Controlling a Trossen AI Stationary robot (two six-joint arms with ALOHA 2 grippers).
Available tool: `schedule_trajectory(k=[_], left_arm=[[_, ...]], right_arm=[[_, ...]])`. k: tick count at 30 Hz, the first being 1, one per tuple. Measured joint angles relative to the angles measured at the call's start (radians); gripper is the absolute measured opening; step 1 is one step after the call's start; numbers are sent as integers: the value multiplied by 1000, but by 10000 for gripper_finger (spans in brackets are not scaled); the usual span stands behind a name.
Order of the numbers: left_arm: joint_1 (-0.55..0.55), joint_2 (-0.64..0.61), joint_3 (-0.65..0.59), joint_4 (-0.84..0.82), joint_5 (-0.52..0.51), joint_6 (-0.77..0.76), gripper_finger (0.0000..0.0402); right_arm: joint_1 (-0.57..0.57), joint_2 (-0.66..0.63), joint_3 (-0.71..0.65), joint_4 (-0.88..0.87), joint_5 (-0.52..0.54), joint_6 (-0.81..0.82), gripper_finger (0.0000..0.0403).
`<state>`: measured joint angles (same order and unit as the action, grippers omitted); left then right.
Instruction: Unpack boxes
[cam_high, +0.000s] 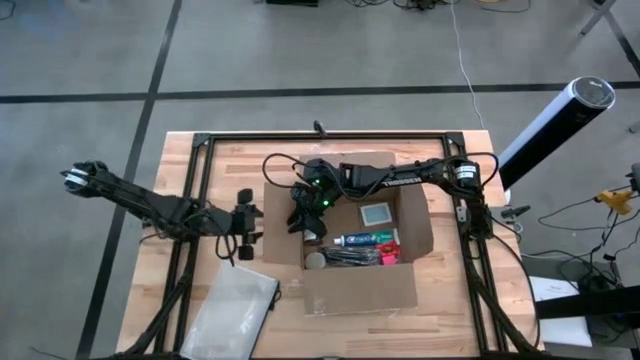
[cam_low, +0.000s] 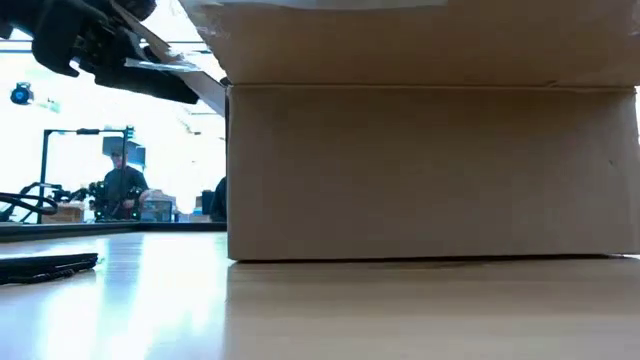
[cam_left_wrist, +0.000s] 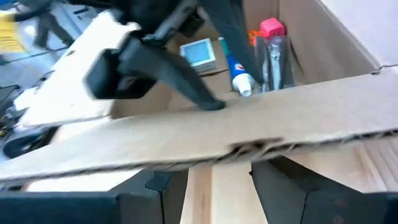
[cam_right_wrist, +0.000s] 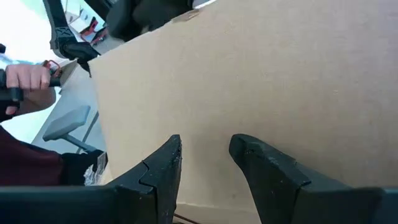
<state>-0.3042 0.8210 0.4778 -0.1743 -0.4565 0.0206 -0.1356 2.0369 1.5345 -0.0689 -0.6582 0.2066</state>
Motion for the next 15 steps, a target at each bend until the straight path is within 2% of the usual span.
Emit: schedule_trajectory(k=[4, 8, 15], left_arm=[[0, -92, 25, -105, -29, -7, 155], [0, -150, 47, -140, -56, -3, 155], [0, -168, 74, -132, -59, 26, 155]], right_arm=[[0, 0, 0, -2, 0, 0, 146], [0, 0, 0, -7, 0, 0, 149], [0, 4, -2, -24, 10, -2, 144]])
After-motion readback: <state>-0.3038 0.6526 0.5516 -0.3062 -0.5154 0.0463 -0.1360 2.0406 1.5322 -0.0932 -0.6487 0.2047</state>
